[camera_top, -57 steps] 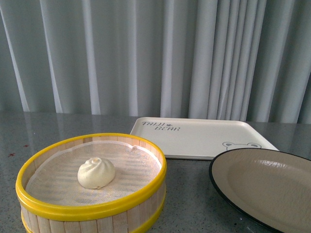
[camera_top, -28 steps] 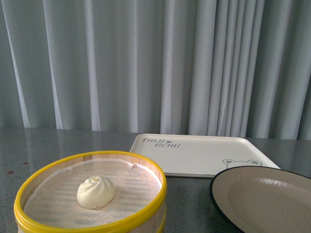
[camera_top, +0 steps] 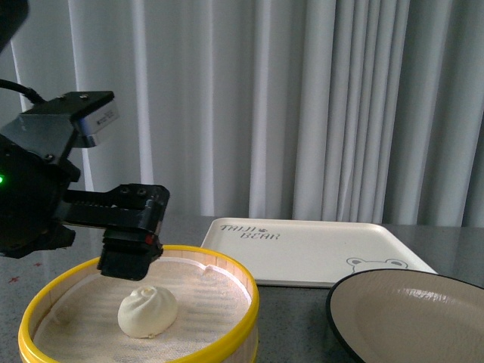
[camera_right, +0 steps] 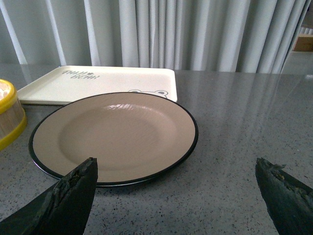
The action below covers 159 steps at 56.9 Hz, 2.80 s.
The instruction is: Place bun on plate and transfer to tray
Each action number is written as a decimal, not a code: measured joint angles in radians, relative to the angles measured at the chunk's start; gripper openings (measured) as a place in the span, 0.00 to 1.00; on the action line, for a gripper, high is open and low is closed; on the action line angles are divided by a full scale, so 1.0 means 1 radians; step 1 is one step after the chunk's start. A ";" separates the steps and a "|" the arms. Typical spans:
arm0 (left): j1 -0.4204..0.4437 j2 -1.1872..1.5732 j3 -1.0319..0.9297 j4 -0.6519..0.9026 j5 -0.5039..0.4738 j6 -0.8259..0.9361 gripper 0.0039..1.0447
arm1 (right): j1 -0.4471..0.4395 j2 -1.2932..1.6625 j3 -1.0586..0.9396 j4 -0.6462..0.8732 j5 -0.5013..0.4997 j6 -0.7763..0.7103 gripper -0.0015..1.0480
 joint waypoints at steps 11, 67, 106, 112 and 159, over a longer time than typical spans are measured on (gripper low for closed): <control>-0.037 0.082 0.100 -0.037 -0.085 0.004 0.94 | 0.000 0.000 0.000 0.000 0.000 0.000 0.92; -0.115 0.206 0.140 -0.080 -0.133 -0.098 0.94 | 0.000 0.000 0.000 0.000 0.000 0.000 0.92; -0.131 0.277 0.158 -0.075 -0.194 -0.138 0.94 | 0.000 0.000 0.000 0.000 0.000 0.000 0.92; -0.131 0.282 0.166 -0.075 -0.202 -0.147 0.94 | 0.000 0.000 0.000 0.000 0.000 0.000 0.92; -0.137 0.290 0.170 -0.101 -0.206 -0.215 0.30 | 0.000 0.000 0.000 0.000 0.000 0.000 0.92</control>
